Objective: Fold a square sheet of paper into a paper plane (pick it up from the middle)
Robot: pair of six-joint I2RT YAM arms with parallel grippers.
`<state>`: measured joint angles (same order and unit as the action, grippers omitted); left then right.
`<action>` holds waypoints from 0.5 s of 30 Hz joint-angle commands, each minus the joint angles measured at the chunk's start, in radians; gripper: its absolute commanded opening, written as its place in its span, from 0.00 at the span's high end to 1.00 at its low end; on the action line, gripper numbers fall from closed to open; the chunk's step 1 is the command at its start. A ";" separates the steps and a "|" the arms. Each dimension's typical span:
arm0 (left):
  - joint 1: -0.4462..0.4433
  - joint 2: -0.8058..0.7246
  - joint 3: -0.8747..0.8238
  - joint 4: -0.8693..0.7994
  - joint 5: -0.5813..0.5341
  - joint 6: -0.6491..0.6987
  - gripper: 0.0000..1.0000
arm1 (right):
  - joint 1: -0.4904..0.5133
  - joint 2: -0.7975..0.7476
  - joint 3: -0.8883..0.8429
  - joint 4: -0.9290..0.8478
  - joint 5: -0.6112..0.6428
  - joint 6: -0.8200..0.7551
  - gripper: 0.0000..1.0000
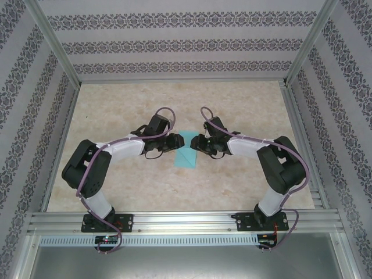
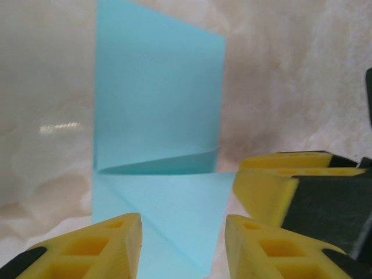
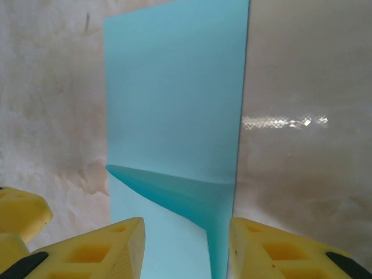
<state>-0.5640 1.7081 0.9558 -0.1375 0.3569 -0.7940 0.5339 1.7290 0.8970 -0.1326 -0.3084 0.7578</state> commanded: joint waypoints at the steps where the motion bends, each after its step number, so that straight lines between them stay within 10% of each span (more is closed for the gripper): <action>1: 0.003 -0.006 -0.028 0.049 0.014 -0.014 0.56 | -0.006 0.027 0.019 0.042 -0.050 -0.017 0.58; 15: 0.002 0.057 -0.042 0.121 0.114 -0.051 0.56 | -0.039 0.053 -0.053 0.182 -0.074 0.009 0.91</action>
<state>-0.5640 1.7493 0.9264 -0.0673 0.4435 -0.8249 0.5102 1.7786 0.8631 0.0013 -0.3840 0.7666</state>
